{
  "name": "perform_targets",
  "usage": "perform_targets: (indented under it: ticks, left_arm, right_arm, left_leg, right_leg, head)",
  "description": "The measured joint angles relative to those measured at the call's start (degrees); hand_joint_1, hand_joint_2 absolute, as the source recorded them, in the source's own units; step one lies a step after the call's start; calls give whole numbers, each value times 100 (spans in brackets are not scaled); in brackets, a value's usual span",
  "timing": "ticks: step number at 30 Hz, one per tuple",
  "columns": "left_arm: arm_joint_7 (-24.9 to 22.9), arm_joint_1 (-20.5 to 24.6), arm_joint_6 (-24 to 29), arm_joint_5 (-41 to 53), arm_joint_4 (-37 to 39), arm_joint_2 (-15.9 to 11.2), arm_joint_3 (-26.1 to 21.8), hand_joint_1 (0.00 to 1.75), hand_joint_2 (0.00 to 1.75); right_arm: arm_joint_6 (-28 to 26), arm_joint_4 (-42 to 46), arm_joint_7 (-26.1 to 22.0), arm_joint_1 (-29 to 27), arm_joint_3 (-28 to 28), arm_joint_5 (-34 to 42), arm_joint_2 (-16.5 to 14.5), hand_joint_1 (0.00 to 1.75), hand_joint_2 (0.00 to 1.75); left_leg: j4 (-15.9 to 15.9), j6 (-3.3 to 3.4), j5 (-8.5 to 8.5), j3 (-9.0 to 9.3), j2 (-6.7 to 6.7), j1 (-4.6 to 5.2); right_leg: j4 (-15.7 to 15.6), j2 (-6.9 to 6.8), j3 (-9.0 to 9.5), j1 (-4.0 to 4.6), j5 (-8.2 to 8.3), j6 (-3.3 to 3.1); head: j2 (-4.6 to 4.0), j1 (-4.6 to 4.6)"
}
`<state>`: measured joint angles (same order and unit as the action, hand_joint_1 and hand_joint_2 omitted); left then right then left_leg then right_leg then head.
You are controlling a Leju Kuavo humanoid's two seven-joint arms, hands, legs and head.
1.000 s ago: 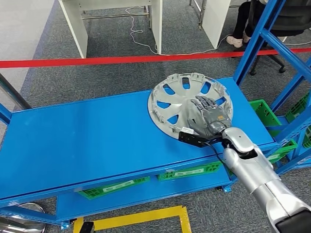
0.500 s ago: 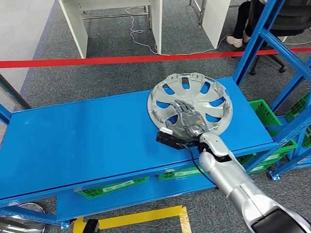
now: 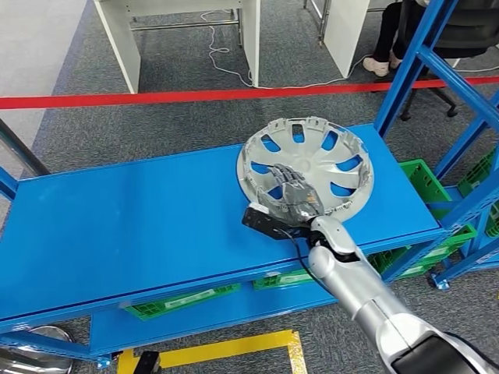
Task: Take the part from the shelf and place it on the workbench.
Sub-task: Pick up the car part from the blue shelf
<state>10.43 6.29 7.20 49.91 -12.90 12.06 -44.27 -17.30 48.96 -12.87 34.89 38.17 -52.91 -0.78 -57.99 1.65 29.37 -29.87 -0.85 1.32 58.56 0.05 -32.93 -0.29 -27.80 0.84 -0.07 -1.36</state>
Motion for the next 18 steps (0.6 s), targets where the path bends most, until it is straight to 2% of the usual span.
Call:
perform_targets:
  ticks: [4, 9, 18]
  left_arm:
    - [-17, 2, 14, 25, 0, 19, 0, 0, 0]
    - [-46, -1, 21, 38, 0, 23, -1, 0, 0]
    - [-61, 4, 15, 53, 0, 26, -1, 0, 0]
  right_arm:
    - [-192, -356, 356, 17, 10, -268, -116, 0, 175]
    - [-241, -885, 616, 36, 7, -474, -120, 0, 175]
    - [-46, -1408, 616, 183, 5, -518, -161, 0, 175]
  left_leg:
    - [0, 0, 0, 0, 1, -1]
    - [0, 0, 0, -1, 1, -1]
    - [0, 0, 0, 8, 0, -1]
  right_leg:
    - [0, -3, 1, 1, 0, 0]
    - [0, -1, 1, 0, 0, 0]
    - [-1, 1, 10, 0, 1, 0]
  head:
    - [0, -1]
    - [0, -2]
    - [0, -1]
